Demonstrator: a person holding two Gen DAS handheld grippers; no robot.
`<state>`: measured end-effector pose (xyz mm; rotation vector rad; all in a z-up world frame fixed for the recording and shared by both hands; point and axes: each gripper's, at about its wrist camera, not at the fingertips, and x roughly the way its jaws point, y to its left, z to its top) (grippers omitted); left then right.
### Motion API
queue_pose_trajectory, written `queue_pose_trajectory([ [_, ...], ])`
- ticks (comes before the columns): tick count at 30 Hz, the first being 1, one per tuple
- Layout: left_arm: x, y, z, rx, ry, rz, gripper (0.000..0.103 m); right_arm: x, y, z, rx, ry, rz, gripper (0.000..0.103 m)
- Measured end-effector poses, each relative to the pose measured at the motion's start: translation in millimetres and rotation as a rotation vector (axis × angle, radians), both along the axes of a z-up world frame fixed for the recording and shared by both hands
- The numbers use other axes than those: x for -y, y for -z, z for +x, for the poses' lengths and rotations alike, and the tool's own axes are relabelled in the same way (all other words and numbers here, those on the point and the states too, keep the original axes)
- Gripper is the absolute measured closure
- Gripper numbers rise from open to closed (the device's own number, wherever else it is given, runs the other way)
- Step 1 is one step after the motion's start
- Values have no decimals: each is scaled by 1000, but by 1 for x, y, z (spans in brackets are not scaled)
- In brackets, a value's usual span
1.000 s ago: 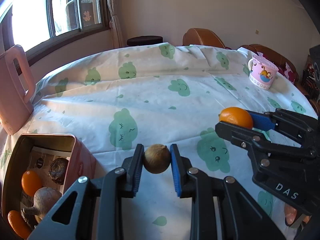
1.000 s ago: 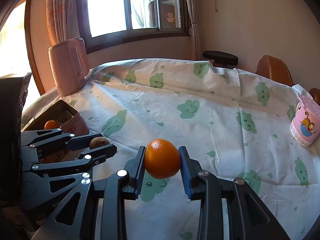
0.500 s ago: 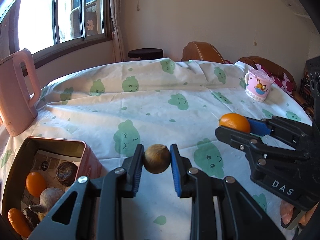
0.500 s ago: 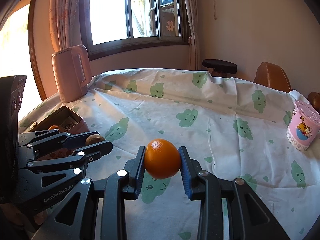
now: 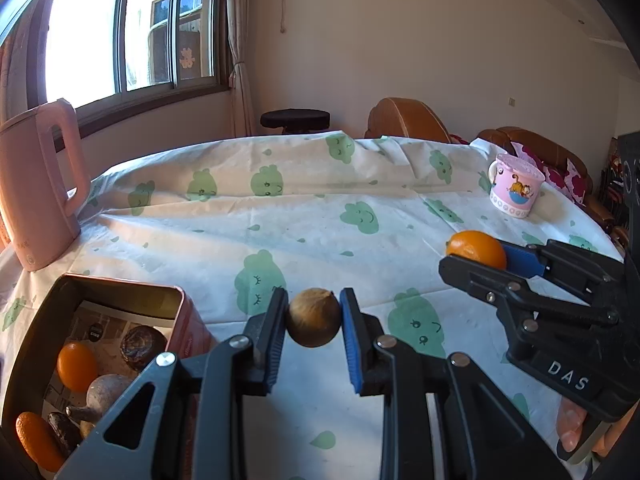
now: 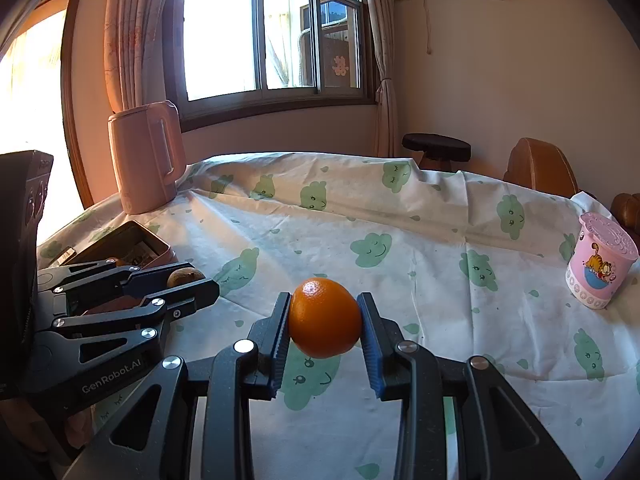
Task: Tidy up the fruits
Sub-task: 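Lift the orange and brown fruit and carry them toward the tin box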
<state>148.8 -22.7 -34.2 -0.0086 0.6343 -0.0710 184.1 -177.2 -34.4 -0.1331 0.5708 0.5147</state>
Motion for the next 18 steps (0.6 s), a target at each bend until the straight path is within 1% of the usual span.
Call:
queue_pose_trajectory([
  [8, -2, -2, -3, 20, -11, -2, 75, 3, -2, -4, 21, 2, 10, 68],
  [18, -3, -6, -11, 66, -18, 0, 75, 7, -6, -10, 58, 5, 27, 68],
])
